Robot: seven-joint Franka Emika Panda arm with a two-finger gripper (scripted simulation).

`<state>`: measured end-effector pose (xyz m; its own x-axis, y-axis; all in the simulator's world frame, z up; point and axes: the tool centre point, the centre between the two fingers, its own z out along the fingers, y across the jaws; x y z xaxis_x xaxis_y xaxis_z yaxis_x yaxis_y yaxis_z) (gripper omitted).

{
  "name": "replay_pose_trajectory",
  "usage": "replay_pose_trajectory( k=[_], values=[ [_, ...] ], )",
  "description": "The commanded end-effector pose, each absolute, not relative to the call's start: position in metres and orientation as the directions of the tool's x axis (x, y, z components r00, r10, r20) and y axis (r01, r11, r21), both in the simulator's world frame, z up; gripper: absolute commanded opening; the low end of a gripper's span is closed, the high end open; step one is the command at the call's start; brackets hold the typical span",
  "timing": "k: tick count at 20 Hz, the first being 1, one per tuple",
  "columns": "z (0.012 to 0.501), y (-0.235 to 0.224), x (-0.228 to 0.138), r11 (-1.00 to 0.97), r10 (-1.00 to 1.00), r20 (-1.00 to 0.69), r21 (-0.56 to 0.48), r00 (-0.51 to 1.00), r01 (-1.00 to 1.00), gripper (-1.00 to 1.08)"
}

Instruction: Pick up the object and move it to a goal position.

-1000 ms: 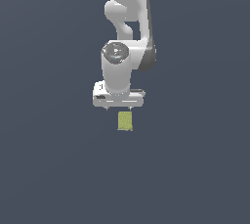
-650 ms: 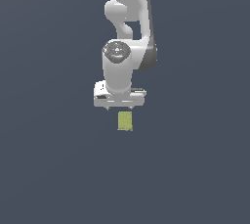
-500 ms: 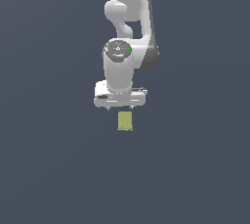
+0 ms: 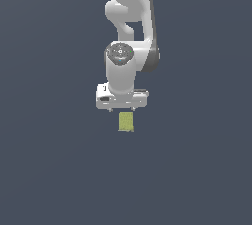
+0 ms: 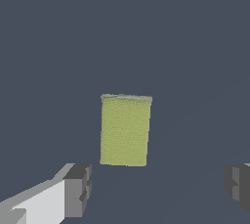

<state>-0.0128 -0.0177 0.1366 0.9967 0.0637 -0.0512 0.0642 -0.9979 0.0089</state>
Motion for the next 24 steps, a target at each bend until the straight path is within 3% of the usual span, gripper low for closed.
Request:
replay_pose_trajectory(
  k=[1,13,24],
  values=[
    [0.128,-0.016,-0.013,-0.998,0.062,-0.047,0.008,0.997,0.062,1.00],
    [0.070,-0.002,-0.021,-0.999,0.043,-0.007,0.001,0.999,0.043,1.00],
    [0.058,0.000,-0.023,-0.999,0.040,-0.002,0.000,0.999,0.040,1.00]
  ],
)
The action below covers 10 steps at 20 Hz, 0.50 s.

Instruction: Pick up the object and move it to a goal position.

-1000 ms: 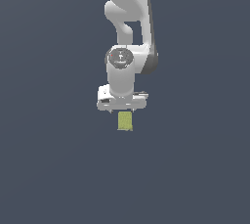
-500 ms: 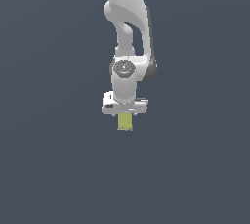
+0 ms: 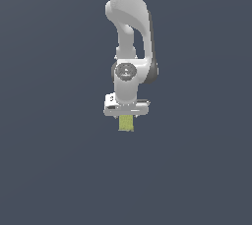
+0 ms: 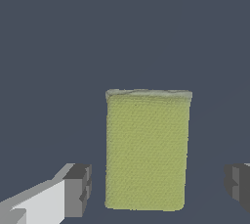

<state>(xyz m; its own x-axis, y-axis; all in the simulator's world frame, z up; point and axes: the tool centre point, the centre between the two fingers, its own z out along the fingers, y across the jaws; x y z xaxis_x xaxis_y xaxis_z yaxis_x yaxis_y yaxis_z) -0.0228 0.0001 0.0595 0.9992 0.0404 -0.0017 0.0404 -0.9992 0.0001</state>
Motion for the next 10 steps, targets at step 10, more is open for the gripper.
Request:
replay_pose_trajectory(
  k=[10],
  values=[
    [0.017,0.000,-0.024,-0.999,0.040,0.000,0.000,0.999,0.040,1.00]
  ],
)
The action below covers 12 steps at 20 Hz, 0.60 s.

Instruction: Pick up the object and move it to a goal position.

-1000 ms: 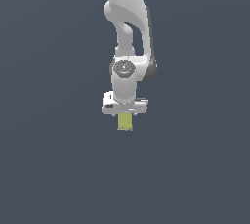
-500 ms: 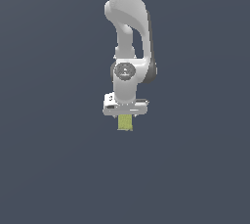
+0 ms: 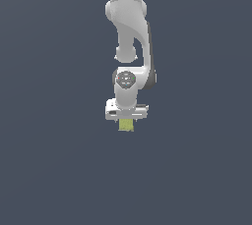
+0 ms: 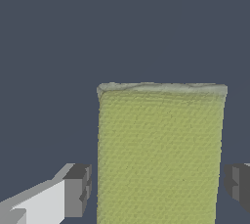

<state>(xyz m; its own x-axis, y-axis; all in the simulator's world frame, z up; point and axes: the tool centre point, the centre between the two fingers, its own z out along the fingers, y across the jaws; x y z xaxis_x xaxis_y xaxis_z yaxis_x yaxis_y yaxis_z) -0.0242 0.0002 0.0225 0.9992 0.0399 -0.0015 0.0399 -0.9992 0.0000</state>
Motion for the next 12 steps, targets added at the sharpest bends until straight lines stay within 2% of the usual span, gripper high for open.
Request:
replay_pose_trajectory(
  k=[1,5,6,12],
  values=[
    [0.0139,0.0002,-0.0239,-0.999,0.040,0.000,0.000,0.999,0.040,1.00],
    [0.0096,0.0003,-0.0231,-0.999,0.040,0.000,0.000,0.999,0.040,1.00],
    [0.0096,0.0003,-0.0231,-0.999,0.040,0.000,0.000,0.999,0.040,-1.00],
    [0.0096,0.0003,-0.0231,-0.999,0.040,0.000,0.000,0.999,0.040,-1.00]
  ],
)
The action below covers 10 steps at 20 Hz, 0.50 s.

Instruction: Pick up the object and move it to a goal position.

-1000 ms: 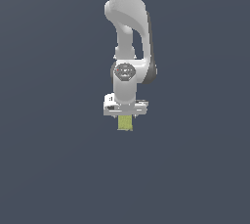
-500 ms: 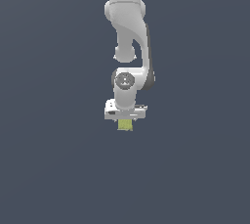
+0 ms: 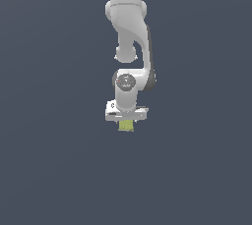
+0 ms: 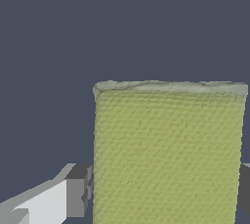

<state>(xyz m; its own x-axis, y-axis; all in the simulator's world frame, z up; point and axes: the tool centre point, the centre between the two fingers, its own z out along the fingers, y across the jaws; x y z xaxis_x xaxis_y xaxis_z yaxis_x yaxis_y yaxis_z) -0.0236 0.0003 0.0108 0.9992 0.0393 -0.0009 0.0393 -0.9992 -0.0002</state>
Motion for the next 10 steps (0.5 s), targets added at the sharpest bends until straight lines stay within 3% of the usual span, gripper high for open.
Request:
replay_pose_trajectory(
  k=[1,10],
  values=[
    [0.010,0.000,-0.023,-0.999,0.040,0.000,0.000,0.999,0.040,-1.00],
    [0.022,-0.007,-0.022,-0.999,0.039,-0.001,0.000,0.999,0.039,-1.00]
  ],
)
